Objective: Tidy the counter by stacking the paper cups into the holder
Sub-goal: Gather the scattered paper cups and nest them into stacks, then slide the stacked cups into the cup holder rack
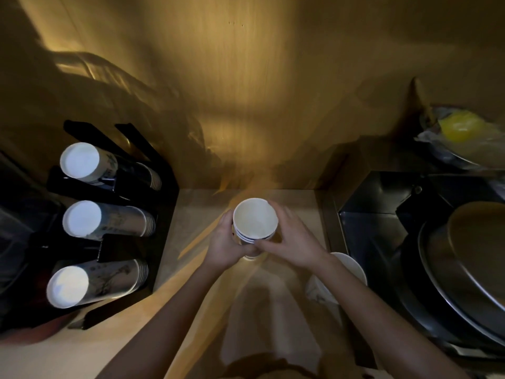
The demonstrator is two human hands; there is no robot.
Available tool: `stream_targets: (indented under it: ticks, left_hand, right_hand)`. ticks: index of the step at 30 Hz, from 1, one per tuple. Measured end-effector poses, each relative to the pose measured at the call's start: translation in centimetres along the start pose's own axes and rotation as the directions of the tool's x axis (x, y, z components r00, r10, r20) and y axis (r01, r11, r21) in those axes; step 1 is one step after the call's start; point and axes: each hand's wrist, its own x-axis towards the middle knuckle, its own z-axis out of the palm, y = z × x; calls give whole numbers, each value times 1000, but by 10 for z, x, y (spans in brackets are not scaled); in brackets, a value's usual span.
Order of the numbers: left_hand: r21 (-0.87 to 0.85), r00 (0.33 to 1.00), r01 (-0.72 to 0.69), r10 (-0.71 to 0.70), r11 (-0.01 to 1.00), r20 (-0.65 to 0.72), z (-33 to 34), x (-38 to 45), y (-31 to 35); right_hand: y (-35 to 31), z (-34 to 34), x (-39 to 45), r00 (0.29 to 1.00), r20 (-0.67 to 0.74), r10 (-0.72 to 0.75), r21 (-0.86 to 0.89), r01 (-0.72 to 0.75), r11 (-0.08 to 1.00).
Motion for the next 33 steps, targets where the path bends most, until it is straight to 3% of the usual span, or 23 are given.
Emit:
stream_targets:
  ticks: [4, 7, 11, 15, 17, 20, 23, 26, 30, 33]
  left_hand:
    - [17, 999, -26, 25, 1000, 24, -4, 0, 5]
    - [14, 999, -14, 13, 1000, 52, -11, 0, 10]
    - [85, 997, -25, 19, 996, 76, -34, 0, 27]
    - [185, 962, -274, 271, 944, 44, -76, -12, 61]
    - [386, 882, -464, 457, 797, 117, -97, -23, 75]
    - [661, 720, -624, 637, 417, 278, -125, -39, 88]
    - [788, 639, -601, 671, 130, 377, -151, -50, 87]
    - [856, 620, -515, 673, -39, 404, -177, -60, 78]
    - [902, 671, -431, 665, -9, 327, -208, -76, 67]
    - [896, 723, -414, 657, 161, 217, -228, -86, 64]
  right_hand:
    - [-2, -2, -1, 999, 36, 6, -44, -4, 999]
    - [-5, -9, 8, 993, 69, 93, -12, -92, 996]
    - [-25, -22, 24, 958, 38, 285, 327, -281, 902]
    - [-57, -33, 32, 872, 234, 431, 480, -489, 728]
    - [-73, -34, 37, 849, 346, 400, 549, -529, 648]
    - [-98, -29, 44, 848, 460, 263, 607, -516, 604]
    - [-117, -19, 53, 850, 520, 83, 674, -468, 571]
    - [-142, -9, 58, 857, 510, -76, 725, -380, 574]
    - [-176, 8, 76, 914, 372, -163, 823, -243, 514]
    - [-201, 17, 88, 963, 196, -182, 821, -60, 568]
